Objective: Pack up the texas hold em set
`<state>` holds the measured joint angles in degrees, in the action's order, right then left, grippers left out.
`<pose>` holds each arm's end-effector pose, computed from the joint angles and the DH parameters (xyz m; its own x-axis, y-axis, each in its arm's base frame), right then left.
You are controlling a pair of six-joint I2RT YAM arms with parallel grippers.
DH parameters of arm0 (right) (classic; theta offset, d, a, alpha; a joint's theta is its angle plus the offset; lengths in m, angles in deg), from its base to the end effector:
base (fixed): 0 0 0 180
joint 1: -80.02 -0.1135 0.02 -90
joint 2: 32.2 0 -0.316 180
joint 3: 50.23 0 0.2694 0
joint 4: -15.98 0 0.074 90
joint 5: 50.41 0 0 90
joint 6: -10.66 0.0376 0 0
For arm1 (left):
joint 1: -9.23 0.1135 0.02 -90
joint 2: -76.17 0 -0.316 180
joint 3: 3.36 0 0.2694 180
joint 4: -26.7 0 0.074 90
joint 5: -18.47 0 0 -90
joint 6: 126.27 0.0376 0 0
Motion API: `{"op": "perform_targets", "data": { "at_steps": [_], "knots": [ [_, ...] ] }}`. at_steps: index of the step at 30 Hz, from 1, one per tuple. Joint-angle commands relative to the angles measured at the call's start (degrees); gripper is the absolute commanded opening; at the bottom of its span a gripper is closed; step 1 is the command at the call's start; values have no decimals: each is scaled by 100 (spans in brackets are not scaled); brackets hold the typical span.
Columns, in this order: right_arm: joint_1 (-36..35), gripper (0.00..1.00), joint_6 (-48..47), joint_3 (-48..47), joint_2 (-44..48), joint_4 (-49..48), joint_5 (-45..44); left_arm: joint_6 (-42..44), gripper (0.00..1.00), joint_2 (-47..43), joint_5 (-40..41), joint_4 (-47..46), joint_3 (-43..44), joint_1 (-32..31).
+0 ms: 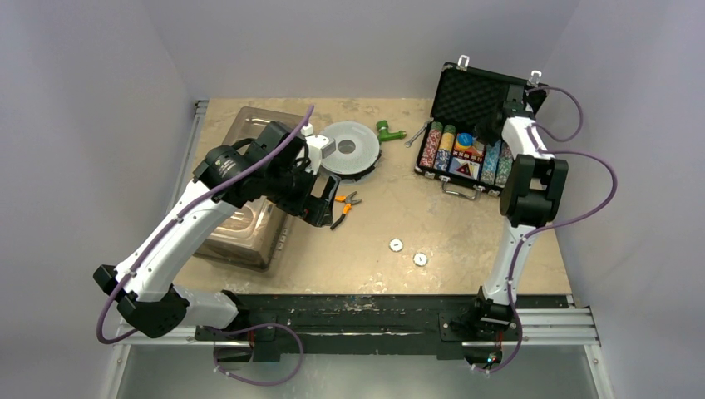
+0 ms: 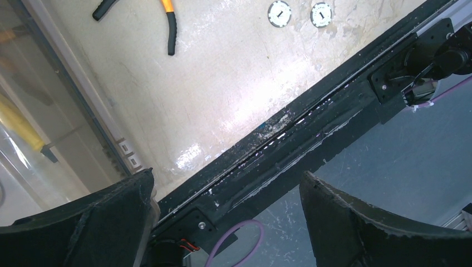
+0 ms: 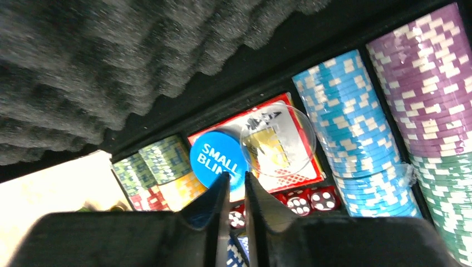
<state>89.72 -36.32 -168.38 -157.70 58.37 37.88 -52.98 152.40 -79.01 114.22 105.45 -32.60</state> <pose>0.5349 -0.0926 0.2511 -0.4221 0.7640 -0.4880 0.6502 0.6302 0.4243 0.1724 -0.1609 0.4744 -0.7903 0.3248 -0.5195 0.5113 0.8168 -0.2672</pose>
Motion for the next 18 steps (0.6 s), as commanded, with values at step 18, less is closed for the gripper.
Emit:
{"op": "perform_targets", "data": {
  "at_steps": [18],
  "knots": [
    [-141,0,25,533,264,-436,-539,115,100,-112,-49,-95,12,-13]
  ]
}}
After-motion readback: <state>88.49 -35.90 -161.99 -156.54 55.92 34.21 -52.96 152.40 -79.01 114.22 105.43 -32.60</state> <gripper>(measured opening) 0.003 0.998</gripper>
